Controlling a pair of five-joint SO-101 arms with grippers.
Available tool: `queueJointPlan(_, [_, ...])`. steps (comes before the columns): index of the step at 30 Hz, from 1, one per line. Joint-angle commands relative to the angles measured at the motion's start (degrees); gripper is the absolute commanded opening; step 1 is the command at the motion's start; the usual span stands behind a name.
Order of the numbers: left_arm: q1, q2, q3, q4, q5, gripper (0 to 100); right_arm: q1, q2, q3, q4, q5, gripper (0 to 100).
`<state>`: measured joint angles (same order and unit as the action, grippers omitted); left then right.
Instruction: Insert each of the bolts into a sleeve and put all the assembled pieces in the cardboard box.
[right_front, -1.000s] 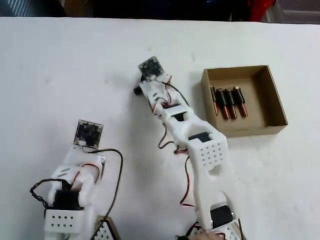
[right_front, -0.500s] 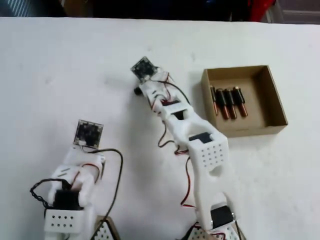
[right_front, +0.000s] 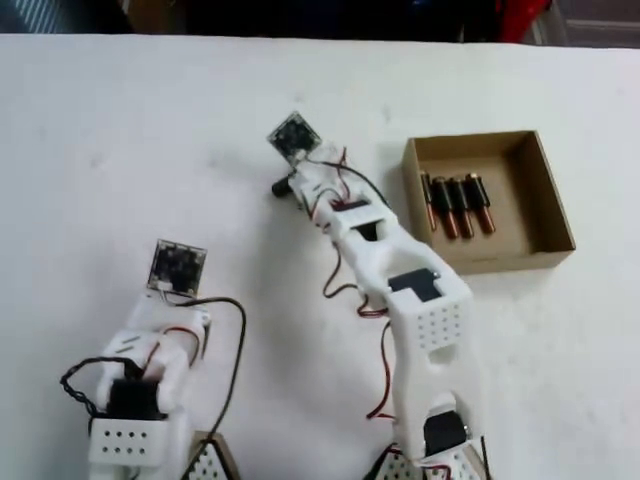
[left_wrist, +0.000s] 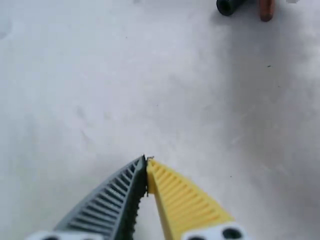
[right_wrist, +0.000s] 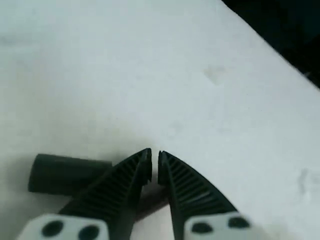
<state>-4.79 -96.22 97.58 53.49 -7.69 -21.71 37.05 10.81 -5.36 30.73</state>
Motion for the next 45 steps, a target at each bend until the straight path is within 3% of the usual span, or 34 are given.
queueJointPlan(1, [-0.4,-0.57,-0.18,-1.93,-0.62,2,-1.63,-4.97,2.11,0.13,0.62,1.8])
queueJointPlan(14, [-0.4,-0.57,-0.18,-1.93,-0.62,2,-2.77,-13.05,5.45,-0.13,0.53,1.8])
queueJointPlan(21, [-0.4,-0.57,-0.18,-2.02,-0.62,2,-2.59,-11.3,5.89,-10.95,0.53,1.8])
queueJointPlan(45, [-0.48,-0.57,-0.18,-2.02,-0.62,2,-3.03,-10.77,8.79,-15.34,0.0,1.7])
